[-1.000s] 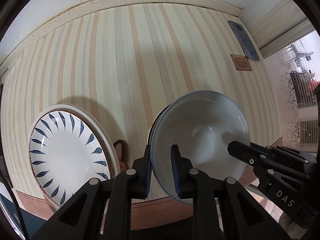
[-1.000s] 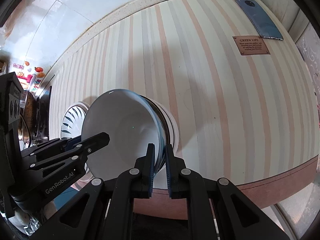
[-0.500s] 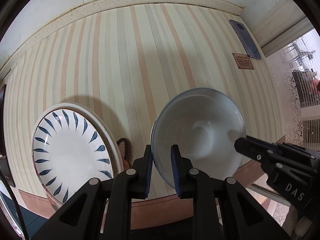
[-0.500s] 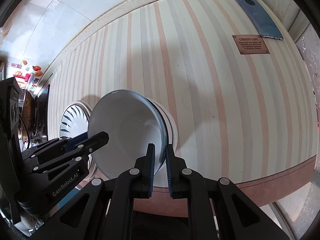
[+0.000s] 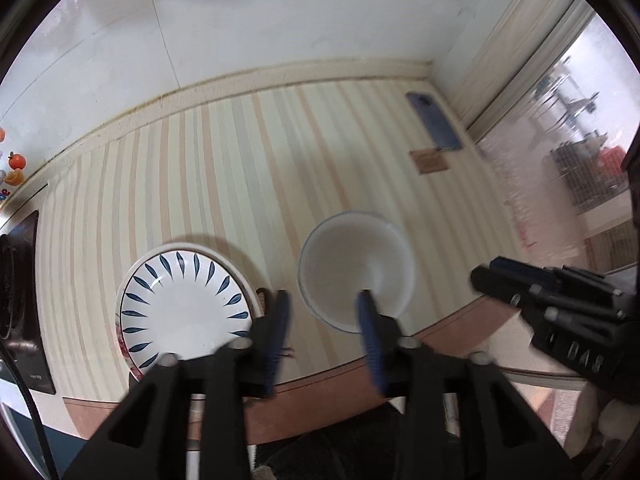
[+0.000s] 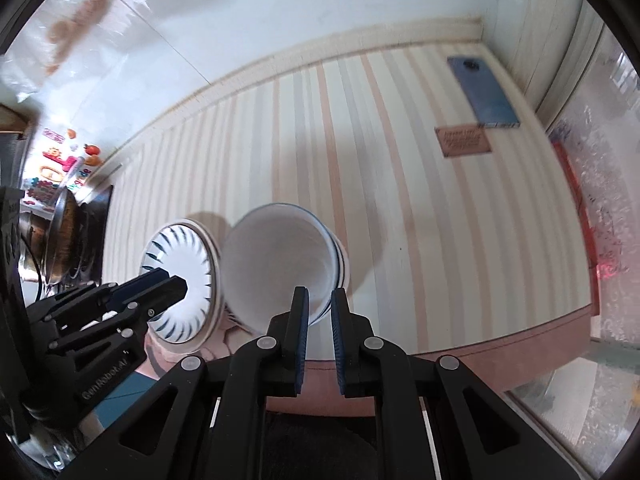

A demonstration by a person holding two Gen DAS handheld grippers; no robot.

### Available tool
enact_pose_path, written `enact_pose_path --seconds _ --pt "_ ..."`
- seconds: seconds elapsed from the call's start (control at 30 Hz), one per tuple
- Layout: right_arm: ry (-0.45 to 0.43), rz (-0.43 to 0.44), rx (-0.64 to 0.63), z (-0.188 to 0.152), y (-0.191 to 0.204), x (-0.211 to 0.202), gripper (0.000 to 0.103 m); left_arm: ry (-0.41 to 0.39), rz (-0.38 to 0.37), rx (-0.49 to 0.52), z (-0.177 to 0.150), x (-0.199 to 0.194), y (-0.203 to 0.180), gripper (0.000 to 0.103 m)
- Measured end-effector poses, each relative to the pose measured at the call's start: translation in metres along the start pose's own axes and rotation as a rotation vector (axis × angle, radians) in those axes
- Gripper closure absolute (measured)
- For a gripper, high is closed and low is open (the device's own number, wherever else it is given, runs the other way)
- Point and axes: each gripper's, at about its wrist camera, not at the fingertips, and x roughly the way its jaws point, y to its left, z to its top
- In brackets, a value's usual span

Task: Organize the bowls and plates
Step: 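Lift the three nested bowls with both grippers off the counter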

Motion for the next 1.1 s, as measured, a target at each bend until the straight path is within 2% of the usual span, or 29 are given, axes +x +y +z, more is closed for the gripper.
enact_pose_path --seconds 0.07,0.13,0.23,0.3,0.33,0.43,0.57,0.73,0.83,0.93,1.1 --pt "-0.021 0.002 -0.005 -0.005 0.006 -0.014 0.058 -0.017 -0.017 0.000 0.001 -0.010 0.002 0.036" --pt "-0.047 0.010 -0.006 -0.010 0.011 -0.031 0.043 -0.040 -0.029 0.000 0.002 -0.022 0.002 0.034" --pt "-0.073 0.004 -0.002 -0.017 0.017 -0.051 0.038 -0.054 -0.067 -0.001 0.004 -0.034 0.003 0.026" --pt "-0.087 0.001 0.002 -0.021 0.019 -0.064 0.028 -0.060 -0.088 0.006 0.004 -0.041 0.002 0.023" --pt "-0.092 -0.005 0.002 -0.023 0.020 -0.068 0.024 -0.061 -0.090 0.009 0.003 -0.043 0.001 0.018" --pt "-0.113 -0.030 0.000 -0.029 0.025 -0.083 0.019 -0.064 -0.112 0.017 0.002 -0.050 -0.002 0.016" --pt "-0.137 -0.017 0.010 -0.034 0.025 -0.094 0.017 -0.072 -0.144 0.022 0.000 -0.055 -0.004 0.016" --pt "-0.142 -0.012 0.023 -0.037 0.020 -0.092 0.013 -0.066 -0.181 0.014 0.002 -0.046 0.000 0.016" --pt "-0.135 -0.005 0.036 -0.035 0.013 -0.083 0.012 -0.038 -0.200 -0.005 0.006 -0.028 0.006 0.016" --pt "-0.107 0.018 0.054 -0.032 0.003 -0.064 0.011 0.001 -0.182 -0.009 0.011 0.003 0.013 0.016" --pt "-0.018 0.100 0.107 -0.025 -0.020 -0.010 0.011 0.090 -0.162 -0.043 0.020 0.059 0.029 0.016"
